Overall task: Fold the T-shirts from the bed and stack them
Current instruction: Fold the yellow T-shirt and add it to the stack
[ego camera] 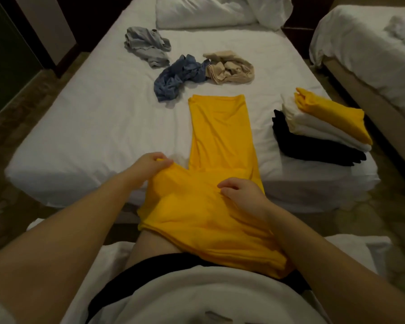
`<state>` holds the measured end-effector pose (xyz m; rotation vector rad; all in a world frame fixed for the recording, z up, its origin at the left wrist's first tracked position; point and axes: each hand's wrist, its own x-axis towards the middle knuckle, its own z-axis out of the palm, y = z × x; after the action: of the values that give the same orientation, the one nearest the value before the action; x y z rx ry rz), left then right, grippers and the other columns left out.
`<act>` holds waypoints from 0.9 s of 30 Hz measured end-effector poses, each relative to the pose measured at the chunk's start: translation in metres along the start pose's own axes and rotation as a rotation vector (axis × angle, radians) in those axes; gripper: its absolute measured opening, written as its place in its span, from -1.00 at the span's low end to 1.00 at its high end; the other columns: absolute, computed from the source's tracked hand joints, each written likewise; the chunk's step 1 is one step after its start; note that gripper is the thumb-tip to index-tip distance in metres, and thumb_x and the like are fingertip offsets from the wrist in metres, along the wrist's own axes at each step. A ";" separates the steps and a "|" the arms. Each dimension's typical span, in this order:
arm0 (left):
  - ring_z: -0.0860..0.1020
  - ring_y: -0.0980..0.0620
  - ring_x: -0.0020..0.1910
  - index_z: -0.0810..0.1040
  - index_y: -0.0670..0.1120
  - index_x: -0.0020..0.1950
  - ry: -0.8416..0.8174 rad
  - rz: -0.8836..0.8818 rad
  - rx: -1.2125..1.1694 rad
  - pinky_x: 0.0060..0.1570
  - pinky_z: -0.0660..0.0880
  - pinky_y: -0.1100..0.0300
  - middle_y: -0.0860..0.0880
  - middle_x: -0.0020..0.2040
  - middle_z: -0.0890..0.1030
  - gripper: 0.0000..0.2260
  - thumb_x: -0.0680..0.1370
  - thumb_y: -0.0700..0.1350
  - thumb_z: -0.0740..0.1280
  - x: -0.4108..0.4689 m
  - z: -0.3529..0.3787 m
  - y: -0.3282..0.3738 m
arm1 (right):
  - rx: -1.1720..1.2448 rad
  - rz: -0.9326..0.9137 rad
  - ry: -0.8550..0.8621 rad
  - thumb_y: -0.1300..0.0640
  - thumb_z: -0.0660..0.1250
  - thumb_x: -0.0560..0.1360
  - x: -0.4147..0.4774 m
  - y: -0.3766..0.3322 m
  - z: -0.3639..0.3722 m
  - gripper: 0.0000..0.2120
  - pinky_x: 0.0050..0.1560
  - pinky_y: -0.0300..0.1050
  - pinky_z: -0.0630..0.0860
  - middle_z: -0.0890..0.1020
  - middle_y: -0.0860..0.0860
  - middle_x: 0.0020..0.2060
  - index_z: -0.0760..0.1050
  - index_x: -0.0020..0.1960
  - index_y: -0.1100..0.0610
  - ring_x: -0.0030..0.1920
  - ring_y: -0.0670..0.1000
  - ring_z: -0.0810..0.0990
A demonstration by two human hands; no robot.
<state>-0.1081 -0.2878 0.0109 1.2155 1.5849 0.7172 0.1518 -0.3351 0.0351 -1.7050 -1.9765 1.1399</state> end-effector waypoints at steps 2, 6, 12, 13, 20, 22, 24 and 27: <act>0.36 0.04 -0.44 0.48 -0.10 -0.24 -0.004 -0.064 -0.023 -0.56 0.31 0.32 -0.10 -0.38 0.40 -0.81 0.56 -0.09 0.30 -0.005 -0.007 -0.008 | 0.003 0.007 0.001 0.21 0.25 0.54 0.001 0.000 0.000 -0.78 -0.12 -0.34 0.24 0.60 0.07 0.13 0.58 0.14 0.16 0.16 0.01 0.50; 0.48 -0.08 -0.23 0.51 -0.16 -0.12 0.043 -0.222 0.071 -0.38 0.41 0.21 -0.19 -0.21 0.52 -0.80 0.56 -0.02 0.30 -0.011 0.015 -0.040 | -0.042 0.008 -0.010 0.20 0.25 0.55 0.001 -0.005 0.002 -0.77 -0.14 -0.32 0.24 0.60 0.08 0.14 0.57 0.16 0.16 0.17 0.02 0.50; 0.48 -0.16 0.22 0.40 -0.07 0.36 0.010 -0.426 -0.303 0.27 0.40 -0.12 -0.13 0.26 0.51 -0.37 0.44 0.30 0.29 -0.017 0.024 -0.053 | -0.226 -0.004 -0.028 0.07 0.20 0.57 -0.014 0.007 -0.010 -0.69 0.20 -0.11 0.35 0.49 0.07 0.27 0.46 0.29 0.07 0.25 0.09 0.43; 0.48 -0.14 0.22 0.41 -0.05 0.35 -0.032 -0.441 -0.303 0.28 0.39 -0.11 -0.11 0.24 0.52 -0.39 0.43 0.29 0.30 -0.023 0.021 -0.051 | -0.280 0.007 -0.035 0.02 0.20 0.57 -0.017 0.012 -0.011 -0.65 0.29 -0.04 0.33 0.44 0.07 0.32 0.42 0.33 0.04 0.30 0.11 0.38; 0.49 -0.07 -0.01 0.53 -0.09 0.08 -0.259 -0.432 -0.207 -0.01 0.44 0.08 -0.16 0.00 0.56 -0.65 0.45 0.13 0.38 -0.062 -0.005 -0.067 | -0.426 0.012 -0.139 -0.23 0.09 0.55 -0.056 0.023 -0.002 -0.39 0.45 0.07 0.05 0.06 -0.04 0.52 0.03 0.52 -0.08 0.49 0.13 0.03; 0.52 -0.05 -0.23 0.55 -0.16 -0.04 -0.240 -0.399 -0.239 -0.21 0.44 0.17 -0.18 -0.20 0.57 -0.74 0.42 0.01 0.39 -0.072 -0.013 -0.062 | -0.503 -0.034 -0.159 -0.29 0.06 0.53 -0.062 0.017 -0.002 -0.35 0.47 0.10 0.03 0.02 -0.06 0.53 -0.02 0.52 -0.11 0.51 0.10 0.00; 0.43 0.04 -0.44 0.46 -0.12 -0.24 -0.181 -0.407 -0.293 -0.42 0.35 0.24 -0.08 -0.40 0.48 -0.78 0.33 -0.03 0.43 -0.079 -0.019 -0.054 | -0.572 -0.102 -0.193 -0.33 0.04 0.51 -0.065 0.006 0.002 -0.34 0.47 0.17 -0.03 0.00 -0.08 0.53 -0.03 0.52 -0.12 0.52 0.05 -0.04; 0.27 0.18 -0.61 0.33 -0.05 -0.33 -0.081 -0.371 -0.228 -0.62 0.11 0.38 0.04 -0.56 0.33 -0.74 0.49 -0.13 0.36 -0.085 -0.030 -0.035 | -0.650 -0.188 -0.315 -0.27 0.04 0.55 -0.070 -0.021 0.017 -0.39 0.45 0.24 -0.14 0.12 -0.06 0.51 0.06 0.51 -0.04 0.51 0.02 0.04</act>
<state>-0.1466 -0.3759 0.0198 0.7482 1.5570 0.5801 0.1443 -0.4059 0.0581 -1.6153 -2.8710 0.7783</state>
